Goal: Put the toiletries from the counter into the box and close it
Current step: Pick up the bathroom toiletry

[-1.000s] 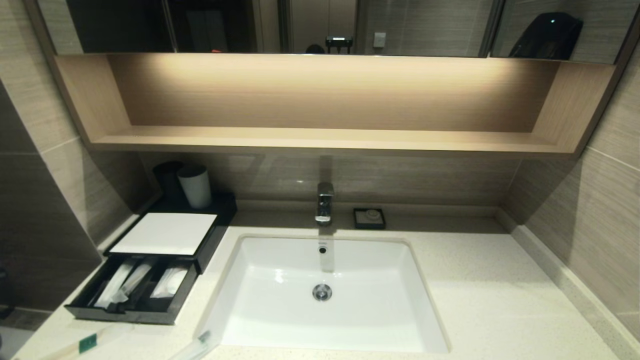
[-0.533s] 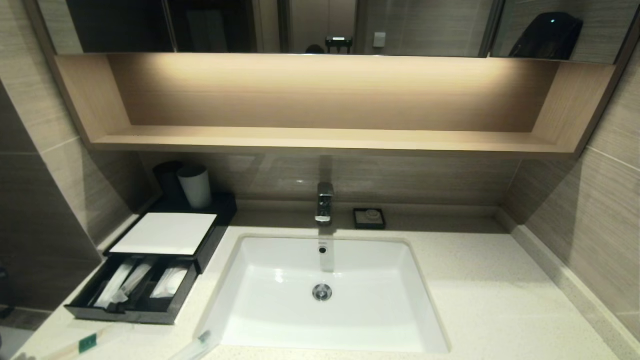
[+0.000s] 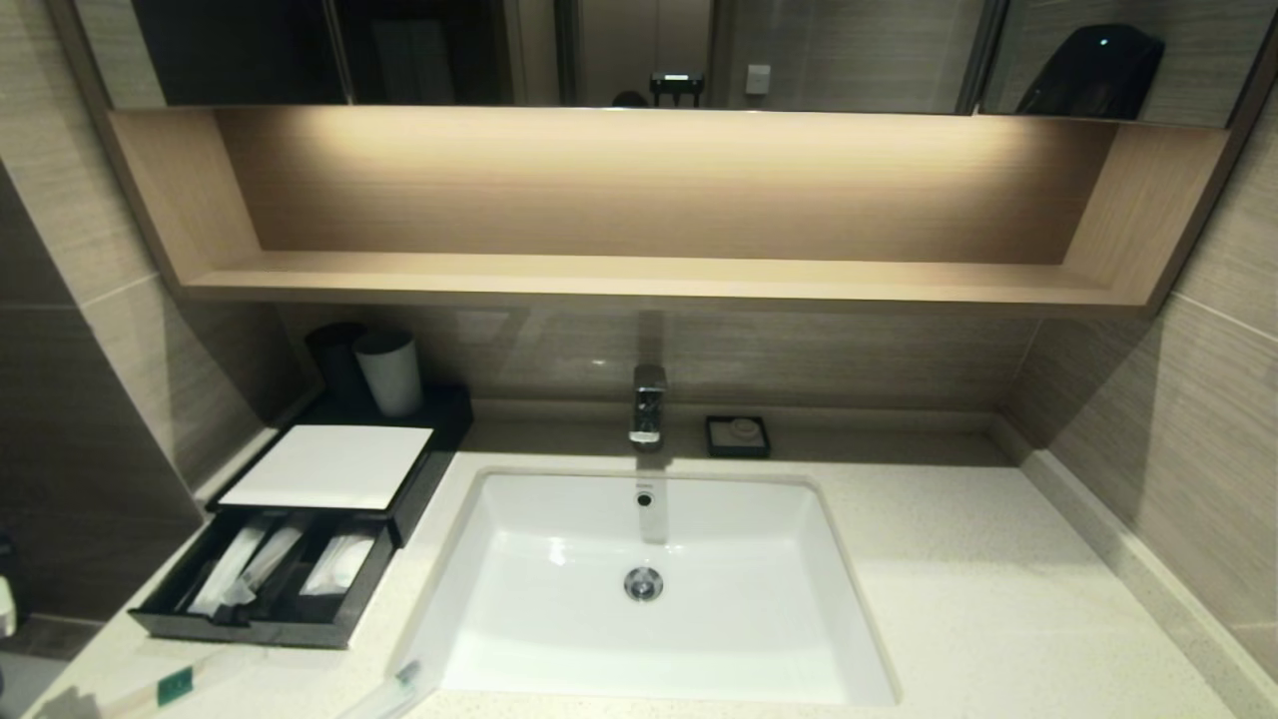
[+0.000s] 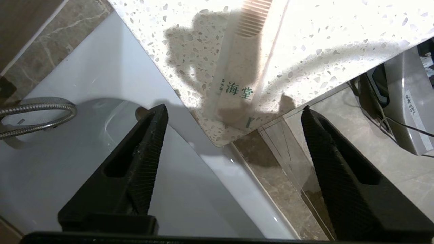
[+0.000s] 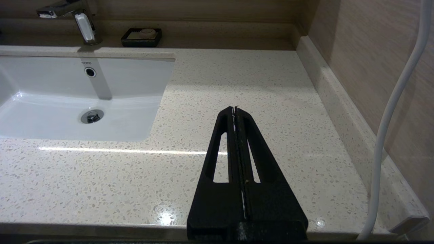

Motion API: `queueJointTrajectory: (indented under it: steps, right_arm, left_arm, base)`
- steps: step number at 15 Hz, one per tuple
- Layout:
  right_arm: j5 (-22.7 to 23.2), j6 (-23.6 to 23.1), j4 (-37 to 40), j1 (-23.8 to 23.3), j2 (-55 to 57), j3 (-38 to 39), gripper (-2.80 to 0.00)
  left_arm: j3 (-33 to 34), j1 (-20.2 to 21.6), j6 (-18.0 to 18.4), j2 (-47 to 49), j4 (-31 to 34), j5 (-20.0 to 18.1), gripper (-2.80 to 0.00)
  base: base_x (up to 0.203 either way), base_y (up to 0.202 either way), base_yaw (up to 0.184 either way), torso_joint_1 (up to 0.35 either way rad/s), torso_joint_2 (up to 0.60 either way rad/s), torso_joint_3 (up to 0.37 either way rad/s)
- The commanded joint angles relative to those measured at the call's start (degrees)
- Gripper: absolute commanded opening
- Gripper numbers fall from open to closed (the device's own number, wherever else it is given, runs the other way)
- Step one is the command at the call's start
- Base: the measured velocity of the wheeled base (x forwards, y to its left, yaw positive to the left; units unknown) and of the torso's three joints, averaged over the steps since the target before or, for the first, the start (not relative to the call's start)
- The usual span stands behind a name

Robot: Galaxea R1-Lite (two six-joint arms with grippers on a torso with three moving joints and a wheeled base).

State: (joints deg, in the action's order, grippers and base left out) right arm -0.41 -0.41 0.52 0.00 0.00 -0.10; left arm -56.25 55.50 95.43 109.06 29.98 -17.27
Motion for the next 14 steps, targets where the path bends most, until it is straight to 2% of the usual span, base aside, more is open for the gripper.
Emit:
queueJointTrajectory:
  steps: [1,5,14]
  right_arm:
    - [-0.02,-0.02,0.0,0.0,0.0,0.01,-2.8]
    - [-0.02,-0.02,0.0,0.0,0.0,0.01,-2.8]
    - [-0.02,-0.02,0.0,0.0,0.0,0.01,-2.8]
  left_arm:
    - [0.07,-0.04,0.54,1.2,0.26,-0.22,0.0]
    - [0.09,-0.04,0.54,2.6,0.26,-2.15,0.0]
    - [0.52,0.04,0.81,4.66,0.26,-2.59,0.0]
  base:
    - [0.0,0.0,0.0,0.0,0.0,0.0]
    - [0.0,0.0,0.0,0.0,0.0,0.0]
    - [0.0,0.0,0.0,0.0,0.0,0.0]
